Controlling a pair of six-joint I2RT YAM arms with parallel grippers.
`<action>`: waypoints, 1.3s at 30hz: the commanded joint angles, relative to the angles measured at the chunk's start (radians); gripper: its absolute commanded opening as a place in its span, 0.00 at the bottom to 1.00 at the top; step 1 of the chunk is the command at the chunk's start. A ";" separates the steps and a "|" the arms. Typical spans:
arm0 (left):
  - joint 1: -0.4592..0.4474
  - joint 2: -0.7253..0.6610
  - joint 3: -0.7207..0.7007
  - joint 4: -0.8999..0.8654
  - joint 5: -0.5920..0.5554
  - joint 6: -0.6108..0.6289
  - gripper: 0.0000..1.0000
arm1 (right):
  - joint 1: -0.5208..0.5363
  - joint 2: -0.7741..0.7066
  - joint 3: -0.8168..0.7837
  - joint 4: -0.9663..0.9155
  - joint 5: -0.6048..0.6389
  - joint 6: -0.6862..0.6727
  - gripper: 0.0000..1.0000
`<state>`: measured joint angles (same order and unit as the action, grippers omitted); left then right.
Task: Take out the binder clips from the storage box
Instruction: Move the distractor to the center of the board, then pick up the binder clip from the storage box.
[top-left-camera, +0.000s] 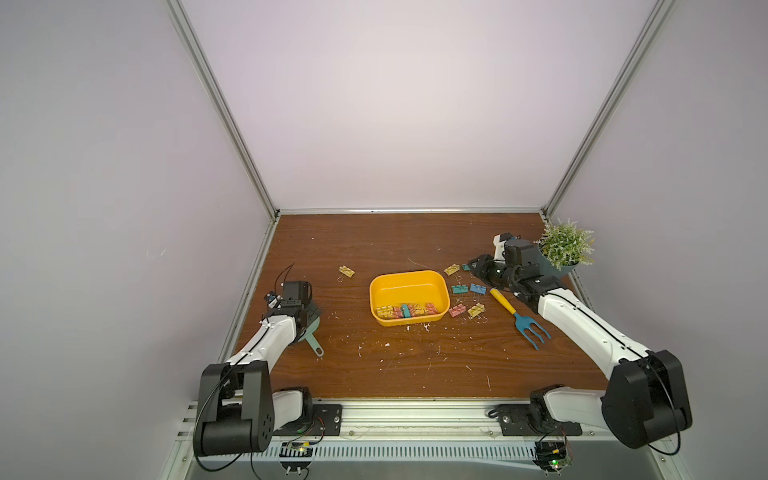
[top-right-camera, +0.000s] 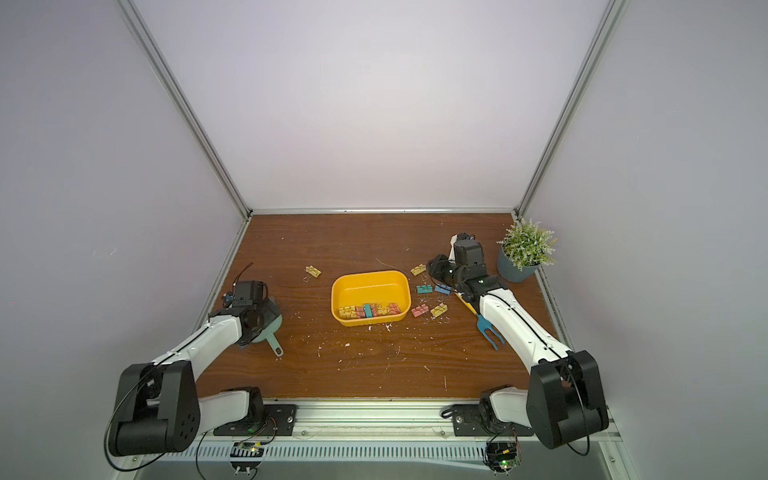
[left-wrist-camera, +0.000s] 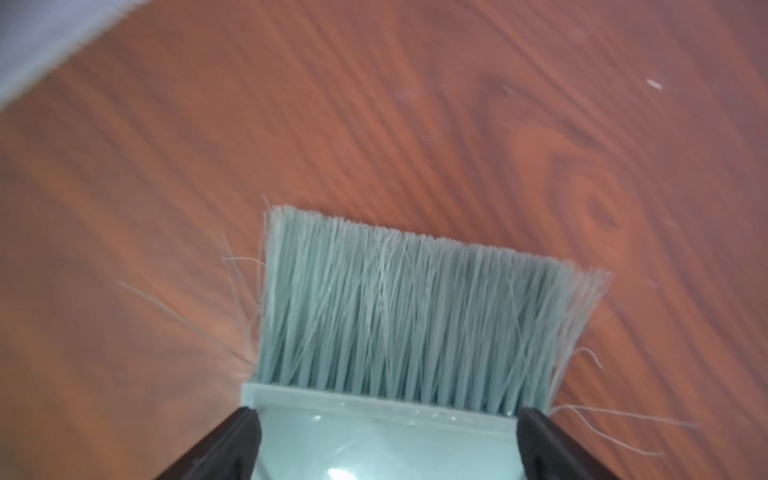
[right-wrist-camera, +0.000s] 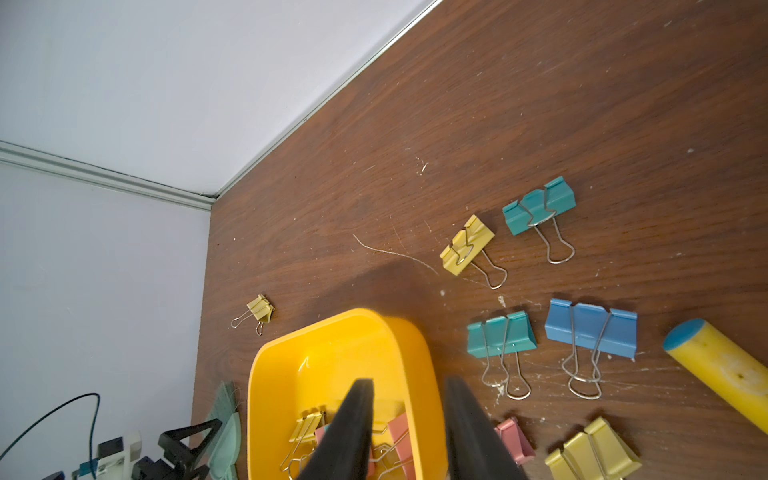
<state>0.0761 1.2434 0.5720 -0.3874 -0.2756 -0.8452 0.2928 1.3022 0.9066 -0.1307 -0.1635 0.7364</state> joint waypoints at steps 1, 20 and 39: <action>0.016 -0.023 0.080 -0.104 -0.107 0.026 0.99 | 0.003 -0.015 0.033 -0.012 -0.007 -0.039 0.35; -0.740 0.176 0.375 0.044 0.322 0.170 0.58 | 0.104 -0.008 0.016 -0.032 -0.051 -0.098 0.35; -0.805 0.378 0.443 0.077 0.356 0.102 0.35 | 0.199 0.049 0.042 0.002 -0.148 -0.132 0.36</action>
<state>-0.7147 1.6016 0.9867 -0.3107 0.0677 -0.7414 0.4572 1.3209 0.9085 -0.1535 -0.2520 0.6392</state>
